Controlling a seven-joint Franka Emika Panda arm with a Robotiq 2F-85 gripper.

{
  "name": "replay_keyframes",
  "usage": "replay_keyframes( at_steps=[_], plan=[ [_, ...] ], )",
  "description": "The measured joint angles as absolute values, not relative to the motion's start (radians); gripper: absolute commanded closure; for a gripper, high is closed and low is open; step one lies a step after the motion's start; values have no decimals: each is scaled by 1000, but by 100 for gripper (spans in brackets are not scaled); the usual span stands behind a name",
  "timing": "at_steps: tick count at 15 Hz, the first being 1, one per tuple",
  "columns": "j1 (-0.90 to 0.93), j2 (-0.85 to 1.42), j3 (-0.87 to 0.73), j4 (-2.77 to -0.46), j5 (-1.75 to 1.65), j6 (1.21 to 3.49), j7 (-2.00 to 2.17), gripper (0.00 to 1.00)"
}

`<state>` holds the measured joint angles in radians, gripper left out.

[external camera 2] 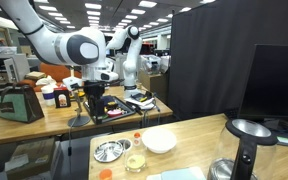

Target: Pick up the lid from the table and put it on the frying pan

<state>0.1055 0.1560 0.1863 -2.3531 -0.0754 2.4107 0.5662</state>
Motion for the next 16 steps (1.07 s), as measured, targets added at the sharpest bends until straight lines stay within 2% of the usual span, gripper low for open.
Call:
replay_keyframes(
  at_steps=[6,16],
  plan=[
    [88,374,125,-2251,173,2518,389,0],
    [152,435,76,-2231,50,2510,361,0]
  ],
)
